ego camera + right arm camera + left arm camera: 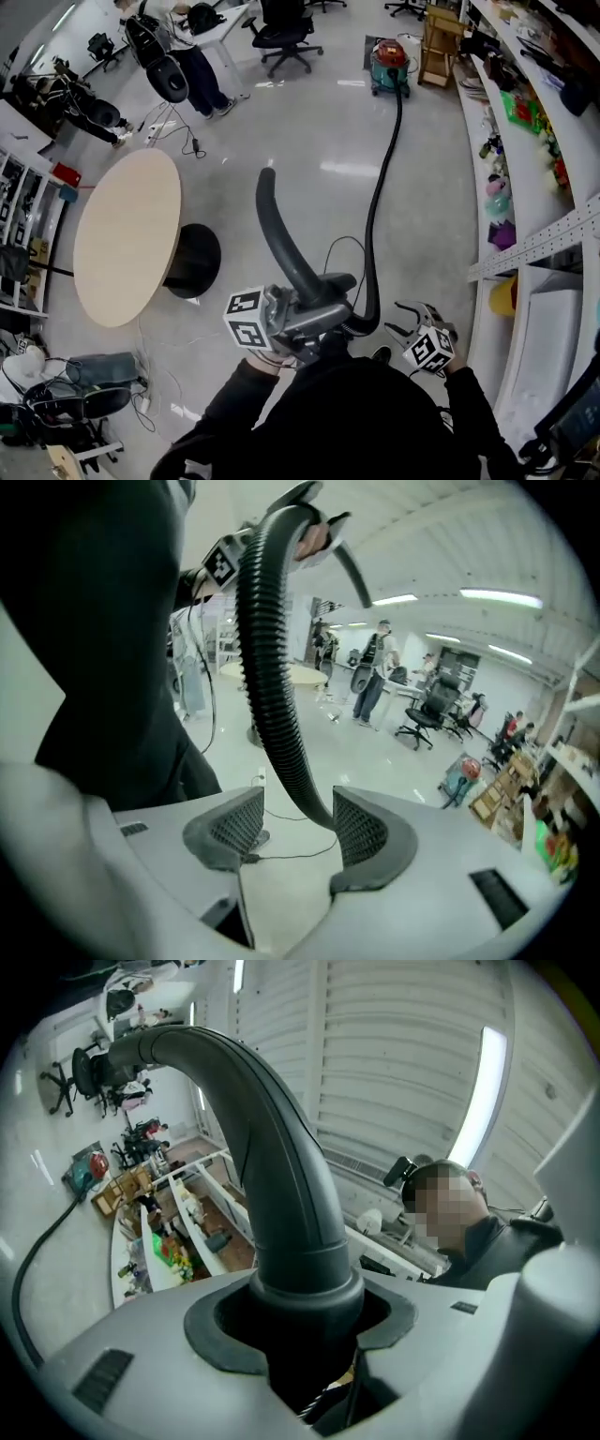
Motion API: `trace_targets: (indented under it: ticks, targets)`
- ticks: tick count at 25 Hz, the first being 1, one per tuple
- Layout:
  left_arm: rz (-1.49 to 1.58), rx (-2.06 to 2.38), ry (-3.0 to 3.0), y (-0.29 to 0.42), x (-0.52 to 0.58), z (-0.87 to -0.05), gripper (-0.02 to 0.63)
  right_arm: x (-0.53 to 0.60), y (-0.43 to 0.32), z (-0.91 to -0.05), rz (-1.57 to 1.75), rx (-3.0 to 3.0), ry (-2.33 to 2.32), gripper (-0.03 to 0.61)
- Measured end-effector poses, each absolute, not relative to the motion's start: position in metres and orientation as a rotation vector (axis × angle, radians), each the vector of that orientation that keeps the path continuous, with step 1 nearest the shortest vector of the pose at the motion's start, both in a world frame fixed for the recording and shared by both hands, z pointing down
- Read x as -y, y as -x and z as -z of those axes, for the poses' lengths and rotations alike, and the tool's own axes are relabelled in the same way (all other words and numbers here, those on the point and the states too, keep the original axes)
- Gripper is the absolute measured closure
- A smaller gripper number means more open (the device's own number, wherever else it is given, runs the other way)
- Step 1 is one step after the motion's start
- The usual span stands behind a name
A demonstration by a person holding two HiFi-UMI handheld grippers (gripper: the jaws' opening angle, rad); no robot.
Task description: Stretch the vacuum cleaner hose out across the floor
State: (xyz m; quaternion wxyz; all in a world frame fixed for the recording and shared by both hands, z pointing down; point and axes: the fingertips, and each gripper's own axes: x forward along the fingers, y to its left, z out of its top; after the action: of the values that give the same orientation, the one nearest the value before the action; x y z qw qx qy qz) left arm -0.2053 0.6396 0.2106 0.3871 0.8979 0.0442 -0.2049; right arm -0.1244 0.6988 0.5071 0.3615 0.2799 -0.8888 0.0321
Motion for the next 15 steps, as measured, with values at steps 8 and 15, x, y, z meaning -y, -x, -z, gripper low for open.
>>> trace_targets:
  ticks: [8,15]
  targets:
    - [0.406,-0.227,-2.292,0.124,-0.763,-0.213,0.379,-0.790,0.007,-0.513,-1.183,2.557,-1.337,0.351]
    - [0.529,-0.135,-2.403,0.142,-0.784,-0.185,0.379,-0.828,0.038,-0.441,-2.495,2.939,-0.942,0.281]
